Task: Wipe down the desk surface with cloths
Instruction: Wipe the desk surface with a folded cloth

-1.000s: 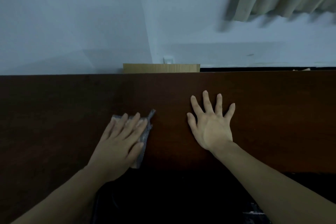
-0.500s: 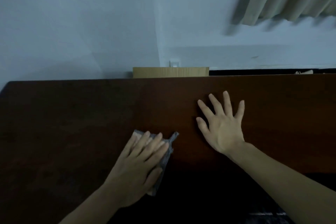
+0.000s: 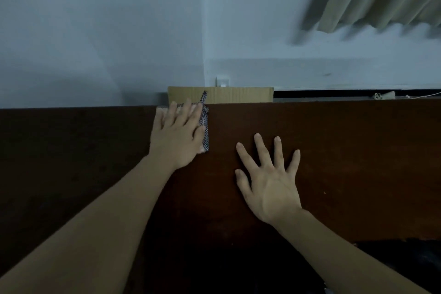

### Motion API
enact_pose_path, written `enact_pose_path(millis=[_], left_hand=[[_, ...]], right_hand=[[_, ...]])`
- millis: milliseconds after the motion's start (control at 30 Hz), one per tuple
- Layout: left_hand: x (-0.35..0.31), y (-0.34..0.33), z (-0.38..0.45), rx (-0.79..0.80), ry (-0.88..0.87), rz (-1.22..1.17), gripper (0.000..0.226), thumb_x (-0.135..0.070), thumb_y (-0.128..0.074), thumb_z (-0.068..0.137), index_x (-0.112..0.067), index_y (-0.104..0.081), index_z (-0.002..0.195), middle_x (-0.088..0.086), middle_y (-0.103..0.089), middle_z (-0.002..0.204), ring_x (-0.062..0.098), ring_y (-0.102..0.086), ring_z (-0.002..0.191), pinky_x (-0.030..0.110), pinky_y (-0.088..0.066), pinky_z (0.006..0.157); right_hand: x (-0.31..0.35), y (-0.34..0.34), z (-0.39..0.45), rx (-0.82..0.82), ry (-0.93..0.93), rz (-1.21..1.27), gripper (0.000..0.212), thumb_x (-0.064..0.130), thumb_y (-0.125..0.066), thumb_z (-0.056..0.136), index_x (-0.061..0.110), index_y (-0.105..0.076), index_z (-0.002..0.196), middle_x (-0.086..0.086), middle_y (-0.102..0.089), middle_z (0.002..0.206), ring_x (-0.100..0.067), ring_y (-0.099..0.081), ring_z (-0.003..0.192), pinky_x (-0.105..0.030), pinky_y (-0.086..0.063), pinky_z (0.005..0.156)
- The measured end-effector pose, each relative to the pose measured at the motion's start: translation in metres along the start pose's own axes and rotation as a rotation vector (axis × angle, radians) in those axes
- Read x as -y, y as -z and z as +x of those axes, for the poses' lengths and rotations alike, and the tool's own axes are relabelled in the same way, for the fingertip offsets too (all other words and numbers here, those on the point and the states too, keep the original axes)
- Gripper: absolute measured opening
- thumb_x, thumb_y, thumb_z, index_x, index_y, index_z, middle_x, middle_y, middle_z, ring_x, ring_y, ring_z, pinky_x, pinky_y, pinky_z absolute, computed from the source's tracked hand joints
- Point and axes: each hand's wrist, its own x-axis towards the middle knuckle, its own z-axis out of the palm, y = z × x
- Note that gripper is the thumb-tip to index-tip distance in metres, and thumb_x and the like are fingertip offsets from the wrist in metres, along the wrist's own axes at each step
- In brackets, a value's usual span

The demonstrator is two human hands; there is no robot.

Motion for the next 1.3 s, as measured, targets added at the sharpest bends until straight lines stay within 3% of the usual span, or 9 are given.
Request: enact_pose_path(millis=[100, 200, 333, 467, 600, 833, 1033, 1167, 1300], left_hand=[[-0.008, 0.003, -0.008, 0.023, -0.082, 0.010, 0.061, -0.054, -0.002, 0.104, -0.034, 0.014, 0.159, -0.003, 0.017, 0.168, 0.026, 0.017, 0.154, 0.054, 0.010, 0.123], [-0.005, -0.001, -0.055, 0.052, -0.292, 0.028, 0.063, -0.058, 0.007, 0.097, -0.037, 0.019, 0.155, -0.009, 0.019, 0.166, 0.021, 0.022, 0.153, 0.052, 0.011, 0.124], [0.022, 0.000, -0.074, 0.070, -0.436, 0.008, 0.062, -0.059, -0.005, 0.100, -0.039, 0.003, 0.159, -0.013, 0.009, 0.166, 0.016, 0.016, 0.155, 0.046, 0.011, 0.124], [0.032, 0.010, -0.004, 0.017, -0.258, 0.011, 0.067, -0.064, 0.015, 0.088, -0.042, 0.020, 0.152, -0.012, 0.019, 0.165, 0.019, 0.019, 0.153, 0.050, 0.012, 0.124], [0.030, 0.011, 0.036, 0.000, -0.149, -0.014, 0.062, -0.056, -0.001, 0.102, -0.036, 0.009, 0.160, -0.006, 0.007, 0.169, 0.023, 0.006, 0.156, 0.051, 0.008, 0.124], [0.030, 0.002, -0.046, 0.041, -0.229, -0.016, 0.064, -0.058, 0.011, 0.096, -0.037, 0.020, 0.155, -0.010, 0.025, 0.164, 0.020, 0.025, 0.152, 0.050, 0.015, 0.123], [0.026, -0.015, -0.129, 0.068, -0.374, -0.034, 0.059, -0.052, -0.021, 0.104, -0.033, -0.018, 0.160, -0.008, -0.013, 0.168, 0.020, -0.005, 0.157, 0.048, -0.007, 0.124], [0.030, -0.007, -0.091, 0.029, -0.252, -0.024, 0.064, -0.059, 0.003, 0.097, -0.041, 0.012, 0.158, -0.014, 0.018, 0.165, 0.016, 0.021, 0.153, 0.047, 0.011, 0.124], [0.022, -0.003, -0.054, 0.058, -0.046, 0.006, 0.059, -0.055, -0.002, 0.104, -0.038, 0.020, 0.156, -0.006, 0.022, 0.166, 0.023, 0.022, 0.153, 0.051, 0.015, 0.123]], right_hand=[[-0.002, -0.002, -0.001, -0.006, -0.003, -0.022, 0.069, 0.062, -0.001, 0.094, 0.042, -0.007, 0.160, -0.005, 0.002, 0.171, -0.044, 0.010, 0.154, -0.073, 0.006, 0.115], [-0.004, -0.005, -0.003, 0.012, -0.018, -0.035, 0.065, 0.062, -0.007, 0.098, 0.042, -0.012, 0.160, -0.005, -0.004, 0.171, -0.044, 0.003, 0.154, -0.074, 0.001, 0.115], [0.003, -0.001, -0.003, 0.043, -0.037, -0.026, 0.063, 0.061, -0.013, 0.100, 0.041, -0.020, 0.159, -0.006, -0.014, 0.170, -0.045, -0.006, 0.154, -0.074, -0.006, 0.116], [0.002, 0.001, -0.002, -0.008, -0.035, 0.006, 0.069, 0.066, 0.002, 0.092, 0.046, 0.000, 0.159, 0.003, 0.010, 0.170, -0.035, 0.020, 0.153, -0.065, 0.014, 0.117], [0.003, 0.001, -0.001, -0.005, -0.048, 0.003, 0.070, 0.067, 0.005, 0.090, 0.050, 0.004, 0.157, 0.007, 0.018, 0.168, -0.032, 0.025, 0.153, -0.063, 0.018, 0.117], [0.002, 0.001, -0.002, 0.010, -0.051, -0.017, 0.072, 0.068, 0.006, 0.088, 0.050, 0.003, 0.158, 0.006, 0.015, 0.169, -0.033, 0.024, 0.153, -0.063, 0.017, 0.117], [0.005, 0.000, -0.002, -0.014, -0.051, -0.010, 0.073, 0.067, 0.004, 0.089, 0.047, -0.001, 0.159, 0.003, 0.009, 0.171, -0.037, 0.017, 0.154, -0.067, 0.012, 0.117], [0.003, 0.000, -0.001, 0.005, -0.042, -0.022, 0.074, 0.066, 0.006, 0.088, 0.046, 0.001, 0.160, 0.002, 0.011, 0.171, -0.037, 0.019, 0.154, -0.067, 0.013, 0.116], [0.004, 0.000, 0.001, 0.004, -0.033, -0.017, 0.074, 0.065, 0.005, 0.089, 0.045, 0.003, 0.160, 0.001, 0.012, 0.170, -0.039, 0.020, 0.153, -0.069, 0.013, 0.116]])
